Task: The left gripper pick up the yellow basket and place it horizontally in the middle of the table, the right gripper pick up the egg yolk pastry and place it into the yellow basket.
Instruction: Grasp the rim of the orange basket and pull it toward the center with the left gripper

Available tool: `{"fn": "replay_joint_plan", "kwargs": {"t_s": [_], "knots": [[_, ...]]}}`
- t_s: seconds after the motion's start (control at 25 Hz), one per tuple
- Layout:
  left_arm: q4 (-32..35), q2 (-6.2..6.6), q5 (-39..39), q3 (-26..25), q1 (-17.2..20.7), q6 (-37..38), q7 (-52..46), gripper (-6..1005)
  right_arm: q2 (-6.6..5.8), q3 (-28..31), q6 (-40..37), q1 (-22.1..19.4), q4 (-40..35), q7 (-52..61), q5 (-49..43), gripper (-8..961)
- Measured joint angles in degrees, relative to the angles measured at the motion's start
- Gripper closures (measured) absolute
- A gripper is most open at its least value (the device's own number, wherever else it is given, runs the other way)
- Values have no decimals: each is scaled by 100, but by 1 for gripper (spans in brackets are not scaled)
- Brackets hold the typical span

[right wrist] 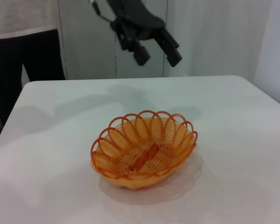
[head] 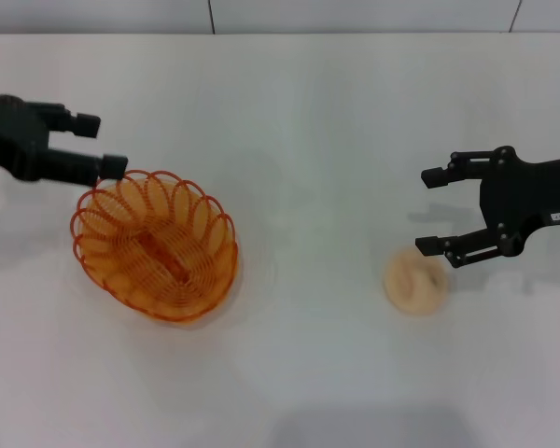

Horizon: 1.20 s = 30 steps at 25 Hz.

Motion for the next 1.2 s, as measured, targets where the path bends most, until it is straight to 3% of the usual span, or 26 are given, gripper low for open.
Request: {"fn": "replay_joint_plan", "kwargs": {"t_s": [0.2,0.4,0.6,0.64,0.8,0.96,1.2], "knots": [[139,153,1267,9,-693,44,-1420,151,1,28,5,11,8,-27,1,99],[142,201,2267,169,-1238,113,-1772,152,6,-1,5,42,8,-27,1,99],[-28,229,2854,510,-1514,42,-1811,152,14,-15,5,128,21,7,13,99],[-360,195,2996,702,-1614,-153,-1730,152,16,-18,5,129,29,8,22,99],[-683,122,3120,926,-1641,-589,-1694,152,17,-21,4,101,32,-3,80,99],[-992,85,3172,989,-1623,-967,-1616,151,17,-21,-10,109,32,-3,87,98],[-1188,-76,3141,1053,-1551,-1473,-1500,151,18,-21,4,128,44,-19,89,98]]}}
